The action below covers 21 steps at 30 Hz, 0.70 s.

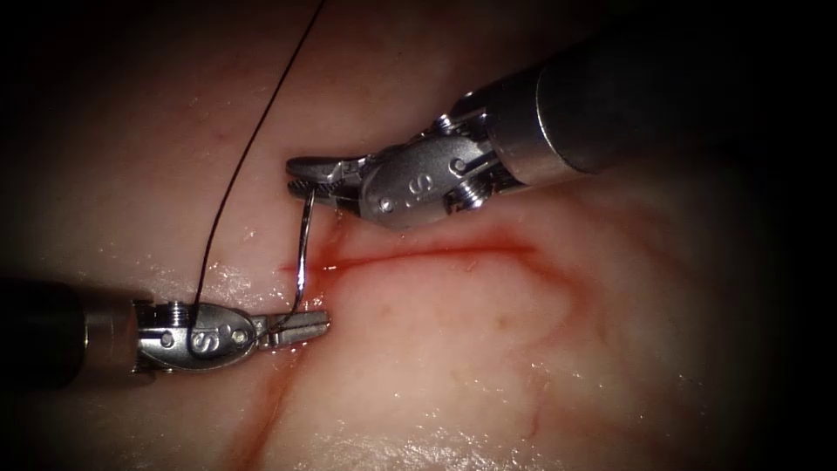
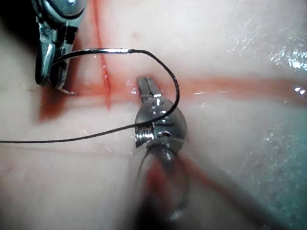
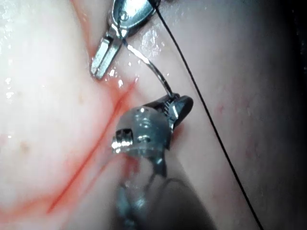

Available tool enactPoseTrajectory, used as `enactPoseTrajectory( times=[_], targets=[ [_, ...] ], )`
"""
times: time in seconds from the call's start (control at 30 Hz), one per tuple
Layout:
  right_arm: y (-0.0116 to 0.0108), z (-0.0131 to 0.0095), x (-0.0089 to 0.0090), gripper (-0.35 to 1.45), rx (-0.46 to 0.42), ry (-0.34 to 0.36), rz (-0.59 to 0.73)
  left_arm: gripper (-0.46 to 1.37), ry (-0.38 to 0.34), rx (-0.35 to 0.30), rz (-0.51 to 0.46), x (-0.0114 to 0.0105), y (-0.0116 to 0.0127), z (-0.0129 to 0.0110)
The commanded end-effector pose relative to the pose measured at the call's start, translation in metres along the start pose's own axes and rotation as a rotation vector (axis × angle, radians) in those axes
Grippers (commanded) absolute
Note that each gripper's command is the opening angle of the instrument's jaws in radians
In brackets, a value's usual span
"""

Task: Wound Closure
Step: Throw the needle through the target above the wound using the right tool

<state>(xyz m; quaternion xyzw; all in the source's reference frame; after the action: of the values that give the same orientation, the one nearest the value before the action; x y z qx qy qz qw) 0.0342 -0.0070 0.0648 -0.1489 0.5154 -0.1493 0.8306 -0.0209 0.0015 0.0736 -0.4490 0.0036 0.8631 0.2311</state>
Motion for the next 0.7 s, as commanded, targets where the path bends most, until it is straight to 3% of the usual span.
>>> enactPoseTrajectory(
  times=[0.03,0.37,0.7],
  targets=[
    [-0.0004,0.0001,-0.0001,-0.35,-0.012,0.000,0.024,-0.35,0.001,-0.010,-0.006,0.0000,0.0000,0.0000],
    [-0.0038,0.0003,-0.0014,-0.35,-0.018,0.002,0.119,-0.35,0.001,-0.011,-0.007,0.0001,-0.0001,-0.0001],
    [-0.0048,0.0004,-0.0033,-0.35,-0.027,-0.044,0.221,-0.35,0.010,-0.010,-0.008,0.0002,-0.0002,-0.0001]
  ],
)
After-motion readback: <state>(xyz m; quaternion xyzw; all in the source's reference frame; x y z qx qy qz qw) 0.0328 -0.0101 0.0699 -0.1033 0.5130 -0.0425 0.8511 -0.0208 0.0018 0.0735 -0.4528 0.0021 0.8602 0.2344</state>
